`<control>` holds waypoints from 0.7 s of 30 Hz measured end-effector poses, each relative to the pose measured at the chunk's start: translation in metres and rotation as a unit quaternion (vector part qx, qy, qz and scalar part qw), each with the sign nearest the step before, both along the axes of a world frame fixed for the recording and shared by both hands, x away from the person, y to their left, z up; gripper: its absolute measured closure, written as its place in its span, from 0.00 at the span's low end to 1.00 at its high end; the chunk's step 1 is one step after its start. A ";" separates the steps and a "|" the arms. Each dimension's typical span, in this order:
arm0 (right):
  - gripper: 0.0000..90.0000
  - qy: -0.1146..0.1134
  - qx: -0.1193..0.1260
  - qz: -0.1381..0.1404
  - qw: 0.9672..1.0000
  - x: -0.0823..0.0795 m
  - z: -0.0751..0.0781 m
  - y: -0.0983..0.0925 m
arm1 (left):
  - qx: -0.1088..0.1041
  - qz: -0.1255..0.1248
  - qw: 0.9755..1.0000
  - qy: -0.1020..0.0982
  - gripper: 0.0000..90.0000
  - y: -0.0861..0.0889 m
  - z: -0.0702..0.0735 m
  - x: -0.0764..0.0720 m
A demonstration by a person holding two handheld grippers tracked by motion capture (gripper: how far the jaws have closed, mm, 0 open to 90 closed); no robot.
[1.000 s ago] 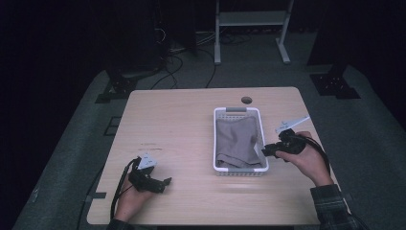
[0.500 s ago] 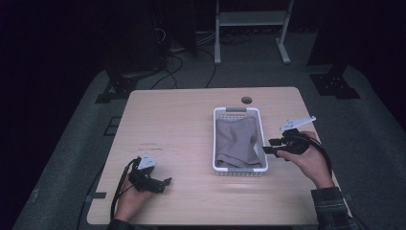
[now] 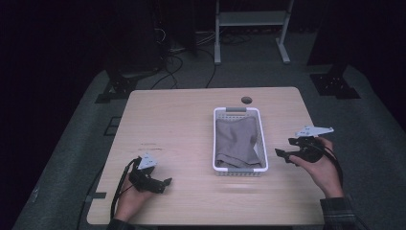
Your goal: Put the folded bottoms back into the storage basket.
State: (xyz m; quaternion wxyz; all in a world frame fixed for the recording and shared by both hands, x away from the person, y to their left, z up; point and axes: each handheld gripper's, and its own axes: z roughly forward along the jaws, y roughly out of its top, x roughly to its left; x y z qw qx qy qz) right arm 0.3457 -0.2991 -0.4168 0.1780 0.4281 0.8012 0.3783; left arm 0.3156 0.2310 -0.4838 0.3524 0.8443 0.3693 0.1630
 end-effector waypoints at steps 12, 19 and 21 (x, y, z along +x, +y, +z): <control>0.24 0.027 -0.015 -0.020 0.999 -0.011 -0.034 -0.007 | 0.000 -0.006 1.000 0.000 0.00 0.000 0.000 -0.001; 0.24 0.043 -0.044 -0.036 0.997 -0.010 -0.054 -0.010 | 0.000 -0.007 1.000 0.000 0.00 0.000 0.000 -0.001; 0.24 0.048 -0.050 -0.041 0.997 -0.008 -0.059 -0.010 | 0.000 -0.007 1.000 0.000 0.00 0.000 0.000 -0.001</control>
